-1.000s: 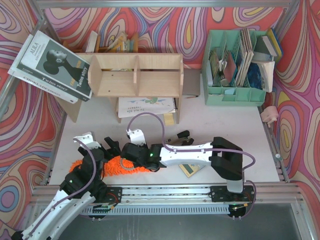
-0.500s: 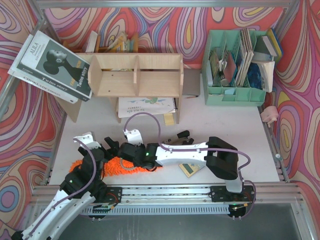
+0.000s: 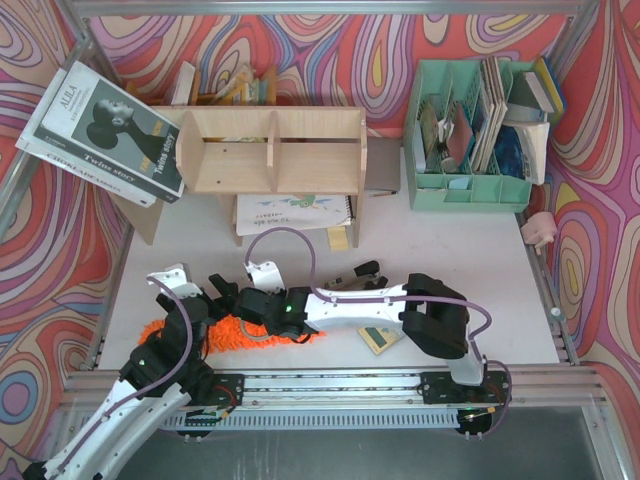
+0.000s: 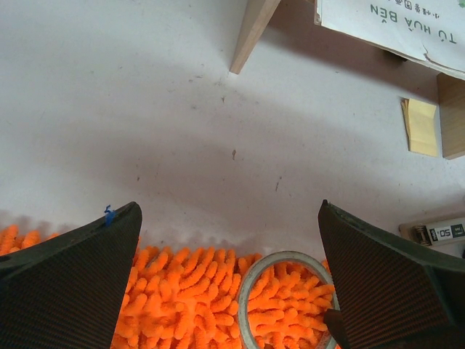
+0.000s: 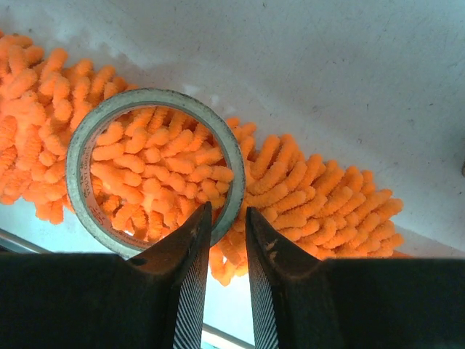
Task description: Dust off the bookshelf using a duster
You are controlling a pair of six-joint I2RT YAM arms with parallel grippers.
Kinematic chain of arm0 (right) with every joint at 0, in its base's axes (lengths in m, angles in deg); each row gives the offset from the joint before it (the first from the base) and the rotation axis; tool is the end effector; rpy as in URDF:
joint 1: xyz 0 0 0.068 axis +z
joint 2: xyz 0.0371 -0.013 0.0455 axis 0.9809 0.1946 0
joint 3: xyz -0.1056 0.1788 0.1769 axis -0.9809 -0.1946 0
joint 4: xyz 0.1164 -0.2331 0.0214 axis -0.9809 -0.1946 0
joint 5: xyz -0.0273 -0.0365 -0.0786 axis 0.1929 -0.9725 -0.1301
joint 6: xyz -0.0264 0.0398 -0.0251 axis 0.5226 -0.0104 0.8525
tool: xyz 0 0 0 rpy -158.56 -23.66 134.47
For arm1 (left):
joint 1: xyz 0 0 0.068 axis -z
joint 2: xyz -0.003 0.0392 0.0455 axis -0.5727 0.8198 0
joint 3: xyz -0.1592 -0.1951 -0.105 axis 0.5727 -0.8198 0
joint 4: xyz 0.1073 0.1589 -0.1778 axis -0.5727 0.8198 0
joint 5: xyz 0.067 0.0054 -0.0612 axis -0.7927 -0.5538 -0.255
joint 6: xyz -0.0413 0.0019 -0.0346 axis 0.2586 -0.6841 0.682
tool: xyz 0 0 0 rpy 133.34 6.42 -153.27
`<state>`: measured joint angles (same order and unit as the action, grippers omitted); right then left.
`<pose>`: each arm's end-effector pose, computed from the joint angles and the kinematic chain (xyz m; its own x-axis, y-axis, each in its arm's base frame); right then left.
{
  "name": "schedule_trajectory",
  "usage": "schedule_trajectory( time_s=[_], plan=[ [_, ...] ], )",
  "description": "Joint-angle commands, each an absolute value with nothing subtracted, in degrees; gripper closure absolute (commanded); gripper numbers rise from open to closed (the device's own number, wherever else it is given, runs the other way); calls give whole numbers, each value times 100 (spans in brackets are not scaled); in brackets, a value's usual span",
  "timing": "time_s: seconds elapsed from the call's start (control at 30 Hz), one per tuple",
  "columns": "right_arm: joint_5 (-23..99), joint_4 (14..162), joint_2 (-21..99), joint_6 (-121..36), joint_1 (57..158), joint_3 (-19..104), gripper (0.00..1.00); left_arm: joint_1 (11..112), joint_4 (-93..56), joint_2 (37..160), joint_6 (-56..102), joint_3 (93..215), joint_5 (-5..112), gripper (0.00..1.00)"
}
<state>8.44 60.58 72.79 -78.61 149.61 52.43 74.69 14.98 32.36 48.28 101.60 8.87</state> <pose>0.1545 0.4034 0.1957 -0.7514 -0.2438 -0.6132 -0.4035 0.9050 0.1346 0.0786 -0.0380 0.2220 -0.2749 -0.3977 -0.8754 -0.0915 0.9172 -0.3879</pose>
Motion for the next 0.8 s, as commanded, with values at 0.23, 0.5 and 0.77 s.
schedule_trajectory(
  time_s=[0.23, 0.5, 0.77],
  plan=[
    [750, 5778, 7533, -7853, 14959, 5533, 69, 7475, 1511, 3126, 4768, 10037, 920, 1],
    [640, 5656, 7523, -7973, 14953, 5537, 75, 7475, 1516, 3126, 4769, 10035, 910, 2],
    [384, 5647, 7242, -8207, 14954, 5306, 83, 7475, 1516, 3132, 4782, 10037, 898, 1]
  ],
)
